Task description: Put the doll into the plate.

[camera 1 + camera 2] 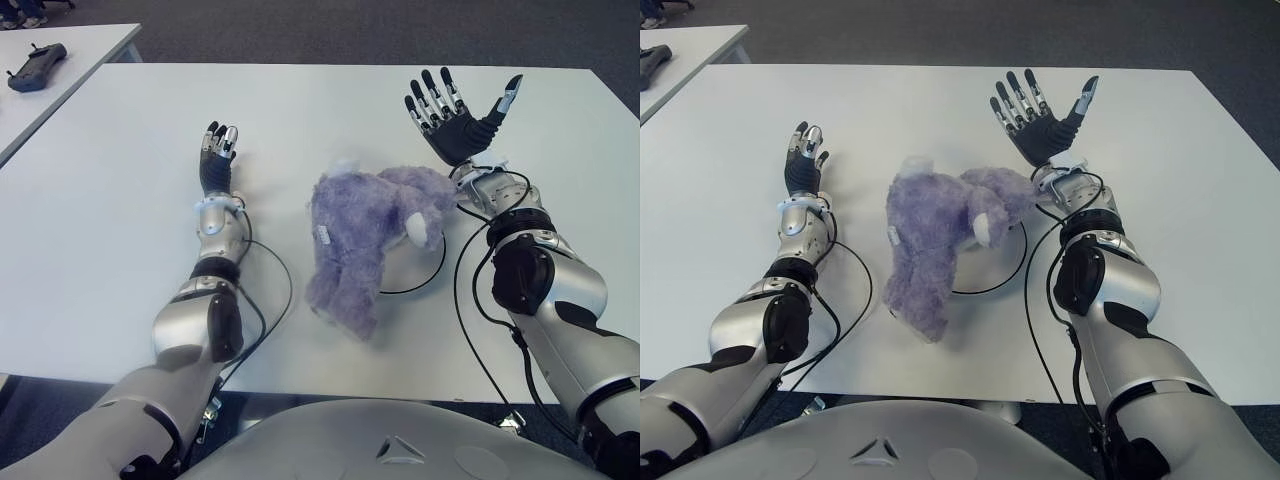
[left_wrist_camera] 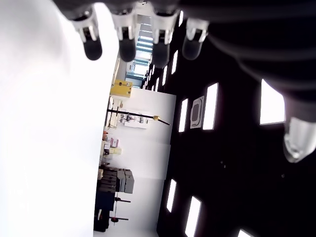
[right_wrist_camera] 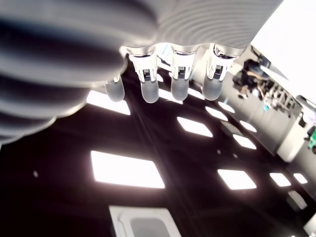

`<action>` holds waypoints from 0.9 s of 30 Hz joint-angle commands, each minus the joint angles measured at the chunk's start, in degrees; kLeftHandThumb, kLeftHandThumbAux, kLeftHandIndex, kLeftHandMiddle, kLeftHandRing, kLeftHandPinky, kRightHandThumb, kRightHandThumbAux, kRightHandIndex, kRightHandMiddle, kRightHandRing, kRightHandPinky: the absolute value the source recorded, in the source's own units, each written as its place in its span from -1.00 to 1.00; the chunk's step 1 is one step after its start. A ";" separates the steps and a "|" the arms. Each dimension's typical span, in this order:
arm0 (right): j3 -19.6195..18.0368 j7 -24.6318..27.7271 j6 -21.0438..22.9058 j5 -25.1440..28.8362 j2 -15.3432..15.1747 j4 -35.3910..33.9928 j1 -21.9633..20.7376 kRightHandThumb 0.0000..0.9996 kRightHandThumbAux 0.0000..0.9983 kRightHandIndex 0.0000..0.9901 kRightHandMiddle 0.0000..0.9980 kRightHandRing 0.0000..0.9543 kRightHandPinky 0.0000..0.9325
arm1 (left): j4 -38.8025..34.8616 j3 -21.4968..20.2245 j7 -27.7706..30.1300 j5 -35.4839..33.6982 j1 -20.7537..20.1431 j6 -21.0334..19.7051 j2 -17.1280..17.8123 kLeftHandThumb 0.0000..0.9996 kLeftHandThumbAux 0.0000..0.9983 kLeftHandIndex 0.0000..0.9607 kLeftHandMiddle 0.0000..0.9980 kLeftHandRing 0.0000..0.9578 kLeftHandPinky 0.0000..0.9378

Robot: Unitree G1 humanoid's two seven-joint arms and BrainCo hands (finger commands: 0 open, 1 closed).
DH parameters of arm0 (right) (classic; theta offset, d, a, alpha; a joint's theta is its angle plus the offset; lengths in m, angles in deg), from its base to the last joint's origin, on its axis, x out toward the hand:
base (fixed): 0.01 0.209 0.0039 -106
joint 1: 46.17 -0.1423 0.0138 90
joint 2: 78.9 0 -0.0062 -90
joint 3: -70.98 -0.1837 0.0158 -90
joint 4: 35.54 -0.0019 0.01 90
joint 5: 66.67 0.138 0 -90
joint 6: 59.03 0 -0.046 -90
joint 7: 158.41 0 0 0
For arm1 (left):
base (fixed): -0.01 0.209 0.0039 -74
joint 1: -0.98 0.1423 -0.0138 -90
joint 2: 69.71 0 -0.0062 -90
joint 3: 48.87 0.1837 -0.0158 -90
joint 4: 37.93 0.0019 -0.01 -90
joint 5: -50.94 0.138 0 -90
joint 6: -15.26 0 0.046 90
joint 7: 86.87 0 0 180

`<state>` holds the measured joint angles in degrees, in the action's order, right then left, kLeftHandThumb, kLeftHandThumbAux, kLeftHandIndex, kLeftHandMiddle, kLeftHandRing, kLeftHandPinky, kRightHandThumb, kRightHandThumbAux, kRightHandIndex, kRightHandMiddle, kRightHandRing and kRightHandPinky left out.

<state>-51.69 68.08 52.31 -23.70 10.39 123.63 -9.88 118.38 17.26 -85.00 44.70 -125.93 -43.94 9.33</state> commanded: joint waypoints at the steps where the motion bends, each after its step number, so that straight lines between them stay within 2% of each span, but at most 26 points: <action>1: -0.92 -2.92 -3.02 -2.05 -0.26 3.10 -1.83 -1.00 -0.25 -1.00 -1.00 -1.00 -1.00 | 8.96 -0.57 -0.37 -1.18 14.30 -3.16 -5.08 -1.00 -0.08 -0.95 -0.81 -0.87 -0.97; 12: 0.84 -3.65 -8.07 -5.52 -1.47 3.12 -2.84 -1.00 -0.21 -1.00 -1.00 -1.00 -1.00 | 8.94 -0.52 -0.26 -1.15 14.36 -2.80 -5.14 -1.00 -0.08 -0.95 -0.81 -0.88 -0.97; 20: 2.83 -4.47 -16.46 -10.55 -2.33 3.92 -2.44 -1.00 -0.08 -1.00 -1.00 -1.00 -1.00 | 8.93 -0.75 -0.21 -1.44 14.35 -2.89 -5.26 -1.00 -0.09 -0.94 -0.80 -0.87 -0.97; 27: 4.03 -9.53 -25.95 -14.96 -2.03 5.26 -0.99 -1.00 0.06 -0.95 -1.00 -1.00 -1.00 | 8.88 -1.08 -0.16 -1.80 14.24 -2.82 -5.42 -1.00 -0.10 -0.93 -0.80 -0.87 -0.95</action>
<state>-49.02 62.71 33.56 -34.51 8.30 126.38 -11.29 118.38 17.29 -85.00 44.71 -125.95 -43.90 9.34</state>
